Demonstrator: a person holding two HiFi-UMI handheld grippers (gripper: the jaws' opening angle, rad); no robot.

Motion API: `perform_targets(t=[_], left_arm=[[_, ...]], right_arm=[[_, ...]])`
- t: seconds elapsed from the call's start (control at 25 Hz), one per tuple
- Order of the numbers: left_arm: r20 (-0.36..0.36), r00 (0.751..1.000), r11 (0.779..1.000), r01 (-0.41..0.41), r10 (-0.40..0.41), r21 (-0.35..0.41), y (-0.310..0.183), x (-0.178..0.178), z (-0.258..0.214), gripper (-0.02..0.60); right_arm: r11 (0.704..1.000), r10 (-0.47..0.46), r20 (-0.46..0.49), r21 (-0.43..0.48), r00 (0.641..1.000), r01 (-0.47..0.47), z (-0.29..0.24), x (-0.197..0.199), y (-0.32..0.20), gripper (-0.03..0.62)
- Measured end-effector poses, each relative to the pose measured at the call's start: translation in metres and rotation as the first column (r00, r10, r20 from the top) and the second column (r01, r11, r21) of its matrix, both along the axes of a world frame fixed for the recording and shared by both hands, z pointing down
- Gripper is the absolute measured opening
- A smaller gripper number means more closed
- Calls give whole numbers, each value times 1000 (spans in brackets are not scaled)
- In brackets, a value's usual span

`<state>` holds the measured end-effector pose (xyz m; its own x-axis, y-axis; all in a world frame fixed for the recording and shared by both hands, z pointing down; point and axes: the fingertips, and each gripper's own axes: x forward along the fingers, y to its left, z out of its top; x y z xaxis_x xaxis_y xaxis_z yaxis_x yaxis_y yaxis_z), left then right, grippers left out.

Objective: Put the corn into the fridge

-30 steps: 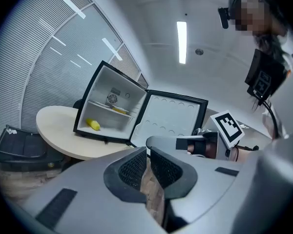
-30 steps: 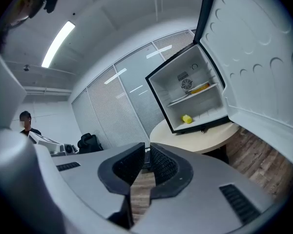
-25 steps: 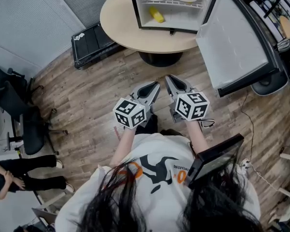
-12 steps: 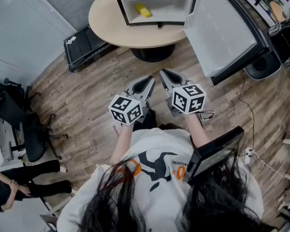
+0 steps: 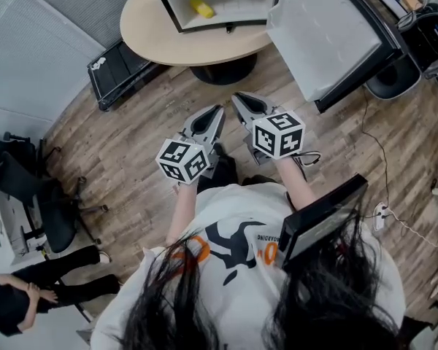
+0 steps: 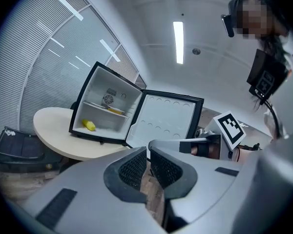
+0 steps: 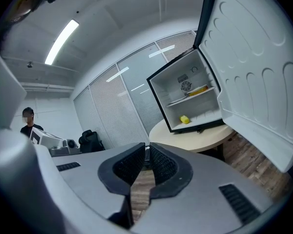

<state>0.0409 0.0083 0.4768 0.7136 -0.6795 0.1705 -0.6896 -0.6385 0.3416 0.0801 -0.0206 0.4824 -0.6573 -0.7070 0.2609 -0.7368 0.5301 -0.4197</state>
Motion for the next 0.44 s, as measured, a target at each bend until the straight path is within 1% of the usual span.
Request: perform_targets(t=[0.24, 0.44], left_arm=[[4, 1000, 1000, -4, 4, -11, -8, -2, 6, 31], [2, 1000, 1000, 6, -6, -10, -16, -10, 9, 31]], right_arm=[[1000, -4, 7, -23, 1000, 4, 8, -5, -10, 41], [999, -19, 7, -31, 1000, 19, 12, -16, -18, 41]])
